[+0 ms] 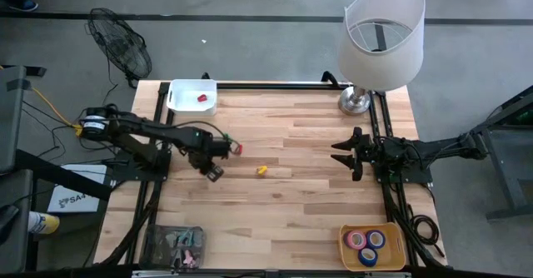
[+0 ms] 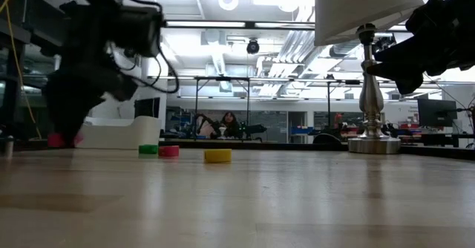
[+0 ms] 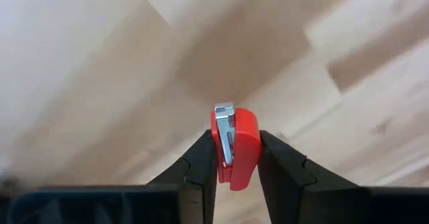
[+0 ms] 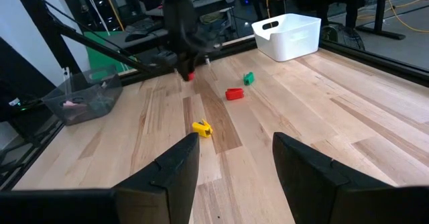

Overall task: Pick and place Stapler, Stapler remover, tape
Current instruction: Put the bottom red stapler into the white bin, then put the green stapler into the white bin

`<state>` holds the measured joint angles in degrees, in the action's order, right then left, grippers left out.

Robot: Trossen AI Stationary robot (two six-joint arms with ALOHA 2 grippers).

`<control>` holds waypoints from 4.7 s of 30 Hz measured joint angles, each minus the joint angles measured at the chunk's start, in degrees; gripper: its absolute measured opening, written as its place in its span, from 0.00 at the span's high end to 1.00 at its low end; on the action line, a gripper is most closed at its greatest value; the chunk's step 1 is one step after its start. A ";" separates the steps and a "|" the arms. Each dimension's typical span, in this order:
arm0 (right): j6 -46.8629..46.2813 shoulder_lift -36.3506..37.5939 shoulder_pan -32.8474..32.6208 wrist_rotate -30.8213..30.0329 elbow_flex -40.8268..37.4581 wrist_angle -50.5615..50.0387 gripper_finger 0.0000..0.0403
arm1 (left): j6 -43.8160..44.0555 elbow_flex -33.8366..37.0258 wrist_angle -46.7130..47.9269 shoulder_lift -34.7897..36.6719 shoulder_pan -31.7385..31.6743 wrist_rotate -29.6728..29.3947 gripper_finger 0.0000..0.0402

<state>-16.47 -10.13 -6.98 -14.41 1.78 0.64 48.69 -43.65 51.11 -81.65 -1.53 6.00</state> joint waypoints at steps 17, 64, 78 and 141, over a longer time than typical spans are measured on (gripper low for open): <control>0.00 0.02 -0.01 0.01 0.00 0.00 0.55 | -25.01 -21.67 17.94 0.11 -25.41 -17.45 0.80; 0.00 0.01 -0.02 0.01 0.00 0.00 0.55 | -36.21 -25.15 10.29 -8.72 -55.85 -12.55 0.43; -0.01 0.01 -0.01 0.02 0.00 0.00 0.55 | -37.92 -34.76 17.94 -8.50 -52.18 -12.75 0.34; 0.00 0.00 0.00 0.02 -0.01 0.00 0.55 | -96.65 -15.52 -6.74 -17.31 -23.57 -7.04 0.34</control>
<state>-16.47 -10.13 -6.98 -14.40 1.77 0.64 -47.96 -59.18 44.37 -98.96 -25.10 -1.04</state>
